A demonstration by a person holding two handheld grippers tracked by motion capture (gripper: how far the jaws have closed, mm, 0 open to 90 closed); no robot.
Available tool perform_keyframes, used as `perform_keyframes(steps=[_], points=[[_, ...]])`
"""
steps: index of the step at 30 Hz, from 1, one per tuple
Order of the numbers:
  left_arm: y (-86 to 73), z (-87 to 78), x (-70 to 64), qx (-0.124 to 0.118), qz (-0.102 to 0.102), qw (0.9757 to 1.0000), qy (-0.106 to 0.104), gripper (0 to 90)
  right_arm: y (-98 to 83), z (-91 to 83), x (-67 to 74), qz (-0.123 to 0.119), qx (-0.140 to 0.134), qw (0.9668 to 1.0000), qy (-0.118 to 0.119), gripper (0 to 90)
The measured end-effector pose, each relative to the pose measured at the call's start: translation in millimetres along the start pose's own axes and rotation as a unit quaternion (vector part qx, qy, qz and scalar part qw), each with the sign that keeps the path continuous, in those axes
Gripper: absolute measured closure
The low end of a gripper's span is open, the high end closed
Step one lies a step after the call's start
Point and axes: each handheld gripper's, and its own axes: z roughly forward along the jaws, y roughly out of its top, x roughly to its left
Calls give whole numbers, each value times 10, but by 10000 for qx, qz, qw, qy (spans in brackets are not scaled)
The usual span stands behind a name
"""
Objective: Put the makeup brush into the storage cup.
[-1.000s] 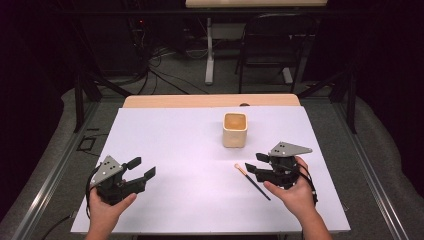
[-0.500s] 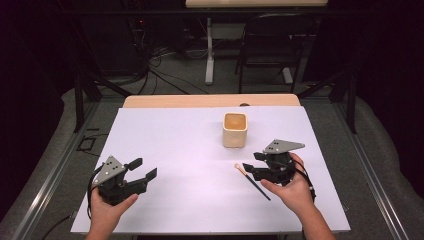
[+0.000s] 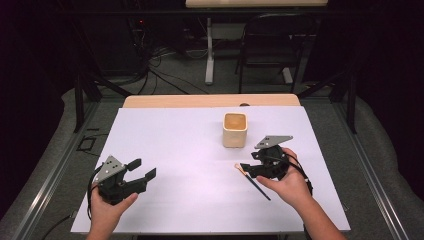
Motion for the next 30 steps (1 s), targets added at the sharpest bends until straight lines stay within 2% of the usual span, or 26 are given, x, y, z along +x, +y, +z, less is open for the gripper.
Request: perform_keyframes(steps=[5, 6, 7, 11, 15, 16, 17, 22, 30], points=[[-3, 11, 4, 46, -24, 10000, -13, 339, 61, 20, -20, -14, 300, 9995, 36, 462], [-4, 16, 0, 65, -16, 10000, -33, 339, 79, 40, -34, -90, 473, 9988, 29, 476], [-4, 16, 0, 65, -16, 10000, -33, 339, 79, 40, -34, -90, 473, 9988, 29, 476], [-3, 21, -7, 106, 48, 9999, -12, 337, 101, 91, -49, -175, 808, 9966, -11, 528], [0, 26, -18, 150, 53, 9999, 1, 332, 114, 144, -60, -161, 1105, 9937, -25, 541], [0, 26, -18, 150, 53, 9999, 1, 328, 114, 144, -60, -161, 1105, 9937, -25, 541], [0, 26, -18, 150, 53, 9999, 1, 328, 129, 203, -87, -191, 1418, 9897, -111, 541], [-2, 32, -19, 144, 58, 9999, -10, 328, 129, 203, -87, -191, 1418, 9897, -111, 543], [-5, 55, -42, 294, 200, 9994, -55, 328, 141, 275, -158, -122, 1635, 9864, -139, 542]])
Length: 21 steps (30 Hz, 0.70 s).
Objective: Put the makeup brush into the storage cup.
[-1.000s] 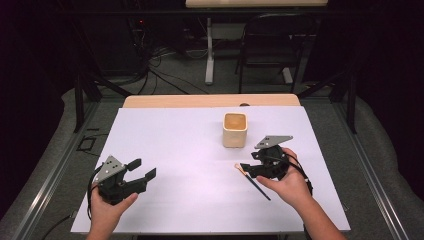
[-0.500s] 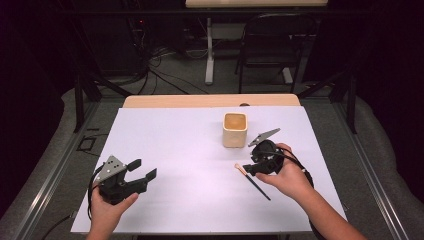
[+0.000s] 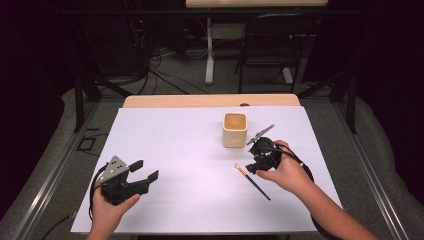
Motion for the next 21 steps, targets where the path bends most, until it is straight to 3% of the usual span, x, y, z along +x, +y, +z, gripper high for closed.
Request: perform_keyframes(steps=[15, 21], points=[[-6, 25, -10, 61, -29, 10000, -48, 330, 105, 104, -88, 201, 723, 9971, 103, 584], [-7, 22, -5, 75, -51, 10000, -36, 330, 136, 182, -149, 170, 1260, 9919, 54, 591]])
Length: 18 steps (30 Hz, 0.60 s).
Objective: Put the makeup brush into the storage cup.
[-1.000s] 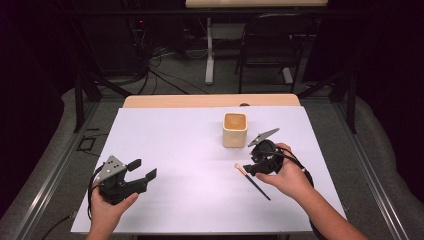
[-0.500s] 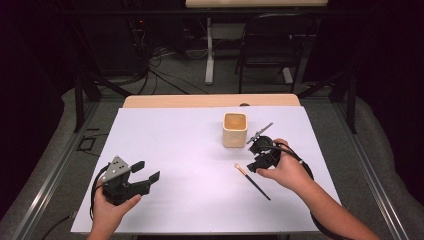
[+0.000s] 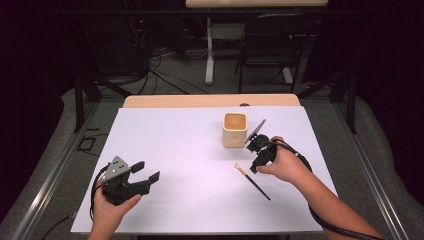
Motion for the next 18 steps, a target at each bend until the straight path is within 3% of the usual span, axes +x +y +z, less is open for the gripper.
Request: perform_keyframes(steps=[5, 6, 7, 8, 9, 11, 12, 14, 15, 17, 18], points=[[-4, 8, 1, 20, -13, 10000, -4, 330, 35, 60, -27, 52, 219, 9997, -48, 595], [-5, 10, 1, 23, -13, 10000, -4, 330, 69, 21, -41, -25, 625, 9980, -98, 595], [-6, 10, 1, 25, -14, 10000, -4, 330, 66, 60, -46, 25, 449, 9990, -44, 595], [-6, 11, 2, 24, -13, 10000, -3, 330, 71, 69, -48, 51, 458, 9989, -48, 595], [-5, 8, 2, 38, -9, 10000, 6, 330, 62, 107, -39, 186, 247, 9995, 1, 596], [-5, 8, 4, 38, -12, 10000, 7, 330, 82, 121, -49, 172, 238, 9996, 12, 598], [-6, 7, 5, 42, -7, 10000, 7, 330, 112, 95, -60, 85, 444, 9990, -37, 600], [-9, 11, 7, 34, -16, 10000, -3, 330, 128, 113, -61, 112, 306, 9995, 13, 603], [-9, 11, 8, 35, -17, 10000, -2, 330, 148, 99, -61, 78, 410, 9991, -42, 606], [-10, 12, 8, 38, -19, 10000, -2, 330, 165, 109, -56, 133, 322, 9994, 4, 613], [-10, 13, 8, 41, -17, 10000, -2, 330, 158, 155, -41, 203, 6, 9998, -5, 617]])
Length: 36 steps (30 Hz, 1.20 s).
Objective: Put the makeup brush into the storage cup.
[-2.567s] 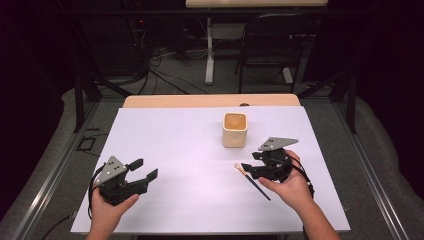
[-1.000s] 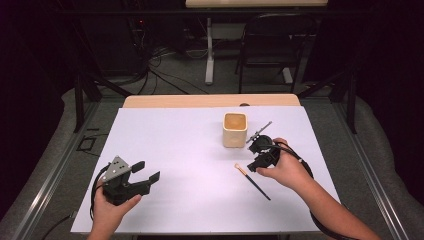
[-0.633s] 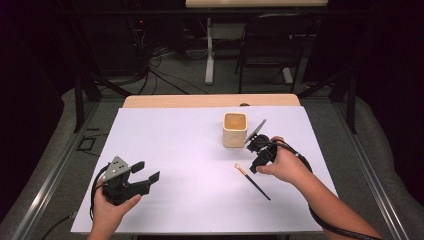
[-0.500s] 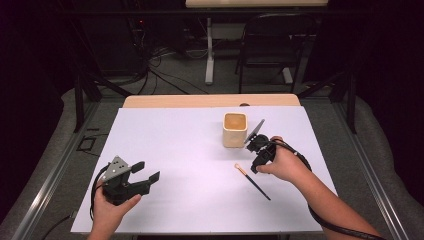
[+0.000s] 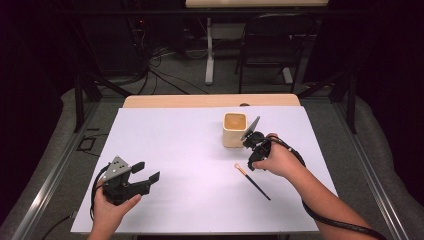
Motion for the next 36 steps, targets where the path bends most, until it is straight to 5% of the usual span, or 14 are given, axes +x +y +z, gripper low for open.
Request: perform_keyframes(steps=[1, 7, 9, 10, 11, 13, 16, 17, 18, 36], points=[[-1, 0, 0, 1, -1, 10000, 0, 330, 24, -22, -8, -113, 186, 9998, -22, 620], [-1, -2, 9, 11, 1, 10000, 3, 330, 88, 18, 62, 14, 216, 9998, -32, 629], [-2, -7, 11, 1, -22, 10000, 7, 330, 129, -1, 56, -159, 412, 9990, -7, 636], [-1, -11, 12, 3, -31, 10000, 23, 330, 106, 78, 78, -44, -106, 9999, 24, 638], [1, -16, 16, 16, -37, 10000, 4, 330, 182, -43, 75, -237, 854, 9960, -138, 640], [-4, -12, 18, -29, -43, 10000, 6, 330, 144, 83, 98, -113, 116, 9999, -13, 642], [-4, -9, 20, 5, -41, 10000, 19, 331, 192, 58, 114, -217, 533, 9983, -15, 647], [-5, -7, 16, 3, -50, 10000, 15, 331, 162, 150, 141, -80, -119, 9999, 19, 651], [-6, -6, 14, 7, -47, 10000, 13, 331, 199, 88, 134, -183, 297, 9994, -41, 654], [-19, 12, 19, 48, -49, 10000, 22, 332, 215, 205, 97, 90, 197, 9998, 33, 703]])
